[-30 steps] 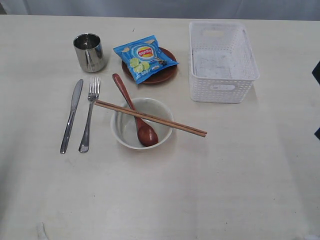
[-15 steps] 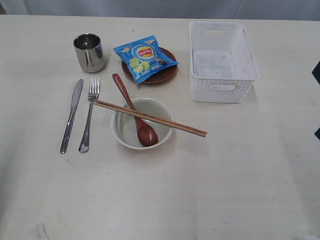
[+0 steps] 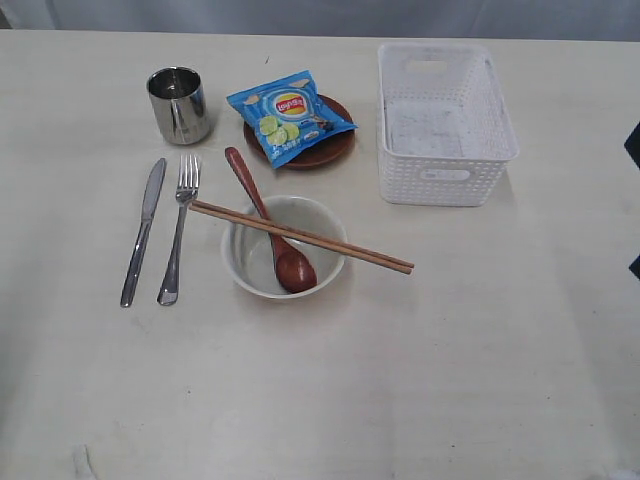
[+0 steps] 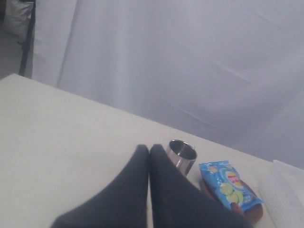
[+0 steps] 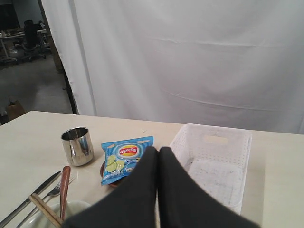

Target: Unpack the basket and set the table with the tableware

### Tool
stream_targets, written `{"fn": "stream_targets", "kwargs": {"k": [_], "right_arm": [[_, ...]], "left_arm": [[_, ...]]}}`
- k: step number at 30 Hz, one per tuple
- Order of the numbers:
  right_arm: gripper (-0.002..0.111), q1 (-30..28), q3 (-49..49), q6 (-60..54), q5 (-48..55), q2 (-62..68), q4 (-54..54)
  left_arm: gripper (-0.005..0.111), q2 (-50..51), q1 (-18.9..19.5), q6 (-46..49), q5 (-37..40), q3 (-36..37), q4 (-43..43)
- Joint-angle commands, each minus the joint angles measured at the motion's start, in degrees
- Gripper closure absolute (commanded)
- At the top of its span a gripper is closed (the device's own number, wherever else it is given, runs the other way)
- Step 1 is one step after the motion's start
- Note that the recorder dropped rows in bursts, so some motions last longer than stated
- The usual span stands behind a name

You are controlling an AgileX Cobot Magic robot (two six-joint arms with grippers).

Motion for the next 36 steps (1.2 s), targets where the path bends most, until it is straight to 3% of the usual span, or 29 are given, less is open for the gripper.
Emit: {"fn": "stream_targets", "kwargs": {"k": [1,4,8,10,20,36], "right_arm": [[0.109,-0.37,0.08,-0.01,-0.59,0.13,0.04],[0.109,-0.37,0.08,0.17,-0.60,0.13,0.04],[0.109,-0.37,0.08,0.17,-0.60,0.13,0.04],[0.109,-0.37,0.08,0.17,-0.60,0.13,0.04],[0.109,-0.37,0.08,0.17,-0.60,0.13,0.04],[0.109,-0.37,0.08,0.17,-0.60,0.13,0.04]], "left_arm": [[0.107,-0.28,0.11,-0.04,1.18,0.30,-6.51],[0.107,-0.28,0.11,5.80,3.63,0.42,-10.10],[0.107,-0.28,0.11,27.45,-0.95,4.38,-16.79],[0.107,-0.28,0.11,33.69,-0.92,5.61,-20.08],[0.107,-0.28,0.11,34.24,-0.59,10.73,-19.28],[0.107,-0.28,0.11,33.55,-1.70,10.73,-14.63]]}}
